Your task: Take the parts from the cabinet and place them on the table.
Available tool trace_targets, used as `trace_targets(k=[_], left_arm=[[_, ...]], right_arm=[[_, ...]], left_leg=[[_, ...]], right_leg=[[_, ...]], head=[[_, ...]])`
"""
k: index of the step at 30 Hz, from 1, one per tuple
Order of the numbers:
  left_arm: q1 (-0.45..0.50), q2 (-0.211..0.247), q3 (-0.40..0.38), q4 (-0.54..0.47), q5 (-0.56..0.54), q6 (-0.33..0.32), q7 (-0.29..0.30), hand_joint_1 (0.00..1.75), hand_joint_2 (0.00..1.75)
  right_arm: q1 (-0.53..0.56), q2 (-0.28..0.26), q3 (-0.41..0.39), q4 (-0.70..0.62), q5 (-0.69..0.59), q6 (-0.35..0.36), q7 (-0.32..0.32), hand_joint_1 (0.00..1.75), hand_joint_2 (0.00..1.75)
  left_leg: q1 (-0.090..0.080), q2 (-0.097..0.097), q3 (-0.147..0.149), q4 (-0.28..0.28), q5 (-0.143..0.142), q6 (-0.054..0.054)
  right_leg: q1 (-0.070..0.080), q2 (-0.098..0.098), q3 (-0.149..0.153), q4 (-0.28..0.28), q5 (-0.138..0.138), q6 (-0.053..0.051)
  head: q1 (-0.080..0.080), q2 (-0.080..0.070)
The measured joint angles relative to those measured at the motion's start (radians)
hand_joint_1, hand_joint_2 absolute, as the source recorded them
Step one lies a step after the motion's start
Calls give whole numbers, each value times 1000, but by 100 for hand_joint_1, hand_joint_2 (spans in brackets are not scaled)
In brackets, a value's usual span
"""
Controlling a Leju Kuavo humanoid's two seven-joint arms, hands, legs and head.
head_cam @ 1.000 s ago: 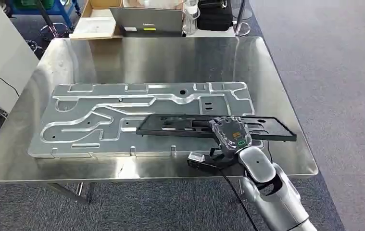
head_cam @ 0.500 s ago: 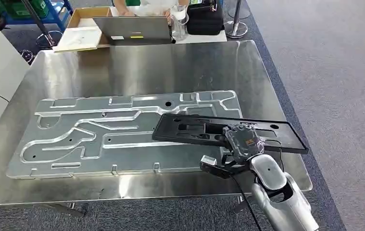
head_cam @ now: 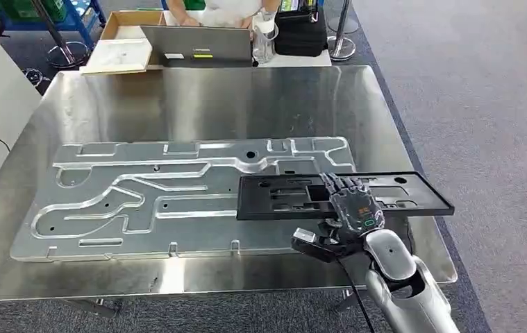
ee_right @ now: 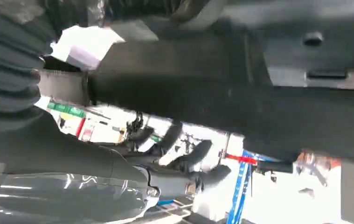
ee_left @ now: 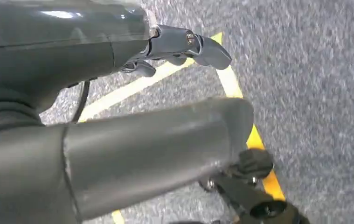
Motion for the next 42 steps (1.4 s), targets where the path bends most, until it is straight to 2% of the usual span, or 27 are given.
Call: trace_targets(k=[2, 3, 7, 8, 10, 12, 13, 14, 15, 17, 18, 19, 21, 23, 25, 27, 28, 29, 30, 32, 33, 34, 37, 38, 39, 40, 42], left_arm=[[-1, -3, 0, 0, 2, 0, 6, 0, 0], [-2, -3, 0, 0, 5, -2, 9, 0, 0], [-5, -4, 2, 0, 21, -10, 11, 0, 0], [-6, -4, 2, 0, 24, -11, 11, 0, 0], [-7, -6, 2, 0, 26, -22, 8, 0, 0], [-7, -6, 3, 0, 31, -28, 8, 0, 0], [-6, -6, 3, 0, 34, -32, 7, 0, 0], [-6, -6, 4, 0, 34, -36, 7, 0, 0], [-6, -6, 4, 0, 35, -39, 7, 0, 0], [-8, -6, 4, 0, 40, -42, 5, 0, 0], [-11, -6, 4, 0, 42, -44, 4, 0, 0], [-13, -6, 4, 0, 42, -45, 3, 0, 0], [-13, -6, 4, 0, 43, -48, 3, 0, 0], [-12, -7, 5, 0, 43, -49, 3, 0, 0], [-17, -9, 5, 0, 44, -51, 3, 0, 0], [-17, -9, 5, 0, 44, -51, 4, 0, 0], [-17, -9, 5, 0, 44, -51, 5, 0, 0], [-17, -9, 5, 0, 44, -51, 6, 0, 0], [-17, -9, 5, 0, 44, -51, 8, 0, 0], [-17, -9, 5, 0, 45, -51, 10, 0, 0], [-17, -11, 5, 0, 45, -52, 10, 0, 0], [-17, -16, 5, 0, 45, -52, 10, 0, 0], [-17, -17, 5, 0, 49, -52, 10, 0, 0], [-16, -17, 5, 0, 51, -52, 10, 0, 0], [-17, -14, 5, 0, 52, -52, 10, 0, 0], [-17, -14, 5, 0, 53, -52, 10, 0, 0], [-17, -16, 5, 0, 53, -55, 10, 0, 0]], right_arm=[[-1, 0, -2, 0, 1, 0, -3, 0, 0], [-1, 1, -3, 0, 1, 1, -6, 0, 0], [3, 7, -4, -4, 3, 3, -11, 0, 0], [2, 10, -4, -6, 3, 3, -11, 0, 0], [2, 14, -4, -8, 4, 3, -12, 0, 0], [3, 18, -4, -8, 4, 5, -15, 0, 0], [3, 21, -4, -8, 5, 6, -15, 0, 0], [3, 23, -4, -8, 6, 6, -16, 0, 0], [3, 25, -4, -8, 6, 5, -17, 0, 0], [2, 27, -4, -9, 7, 4, -19, 0, 0], [2, 28, -4, -9, 9, 4, -20, 0, 0], [0, 29, -4, -9, 10, 4, -21, 0, 0], [0, 31, -4, -9, 10, 4, -27, 0, 0], [-1, 32, -4, -11, 11, 3, -28, 0, 0], [-5, 32, -3, -11, 13, 3, -29, 0, 0], [-7, 32, -3, -11, 13, 3, -29, 0, 0], [-7, 32, -3, -11, 13, 3, -30, 0, 0], [-7, 32, -2, -11, 13, 3, -30, 0, 0], [-7, 32, -1, -11, 14, 3, -30, 0, 0], [-12, 32, 2, -11, 16, 3, -30, 0, 0], [-17, 32, 4, -12, 16, 2, -31, 0, 0], [-22, 32, 6, -12, 16, 2, -31, 0, 0], [-28, 32, 16, -16, 20, -2, -33, 0, 0], [-30, 32, 20, -17, 22, -3, -33, 0, 0], [-35, 33, 27, -17, 24, -6, -34, 0, 0], [-39, 34, 34, -17, 25, -8, -35, 0, 0], [-43, 34, 43, -19, 27, -10, -35, 0, 0]], left_leg=[[5, -1, 2, 16, -13, -11], [0, -2, -2, 23, -18, -18], [2, -4, -2, 26, -12, -40], [5, -2, -8, 33, -28, -44], [6, -1, -39, 121, -102, -51], [7, -1, -104, 289, -186, -57], [6, -1, -121, 339, -201, -56], [6, -1, -113, 334, -189, -54], [6, -1, -81, 284, -159, -50], [3, -1, 26, 101, -80, -37], [0, -2, 59, 30, -80, -29], [-5, -3, 66, 18, -74, -29], [-9, -5, 57, 24, -68, -24], [-3, -2, 48, 9, -50, -9], [-1, 4, 36, 2, -28, 10], [-3, 5, 13, 3, -14, 10], [-4, 5, 2, 5, -8, 10], [-6, 6, -9, 7, -1, 9], [-7, 6, -17, 9, 4, 8], [-11, 5, -25, 12, 9, 5], [-11, 5, -27, 14, 11, 4], [-16, 6, -34, 14, 16, -2], [0, 5, -39, 5, 41, -27], [-4, 2, -38, -5, 50, -34], [-5, 1, -48, 3, 24, -37], [-8, -1, -61, 35, -15, -42], [1, 0, -115, 188, -104, -54]], right_leg=[[-8, -4, 92, -184, 88, 5], [-1, -2, 98, -199, 68, 2], [6, 3, 94, -201, 83, -31], [-1, -1, 95, -209, 89, -40], [1, -3, 90, -210, 93, -48], [6, -5, 81, -209, 97, -54], [8, -5, 76, -207, 100, -55], [10, -5, 72, -206, 101, -55], [11, -5, 70, -204, 103, -55], [12, -4, 70, -203, 106, -50], [12, -5, 69, -203, 109, -45], [16, -4, 65, -200, 114, -38], [12, -5, 60, -205, 124, -24], [16, -3, 58, -209, 135, -10], [10, -2, 33, -147, 51, -7], [10, -3, -15, 2, -51, -3], [11, -3, -31, 63, -78, -1], [11, -3, -29, 91, -76, -1], [11, -3, -4, 67, -53, -4], [14, -2, 108, -97, 20, -17], [21, -1, 160, -186, 46, -30], [25, -2, 185, -227, 27, -38], [36, 0, 182, -255, 42, -45], [35, -1, 177, -261, 64, -51], [19, -13, 187, -294, 71, -53], [16, -8, 183, -294, 82, -63], [15, -14, 167, -289, 87, -66]], head=[[0, 0], [0, 0], [0, 0], [0, 0], [0, 0], [0, 0], [0, 0], [0, 0], [0, 0], [0, 0], [0, 0], [0, 0], [0, 0], [0, 0], [0, 0], [0, 0], [0, 0], [0, 0], [0, 0], [0, 0], [0, 0], [0, 0], [0, 0], [0, 0], [0, 0], [-2, 0], [-1, 0]])
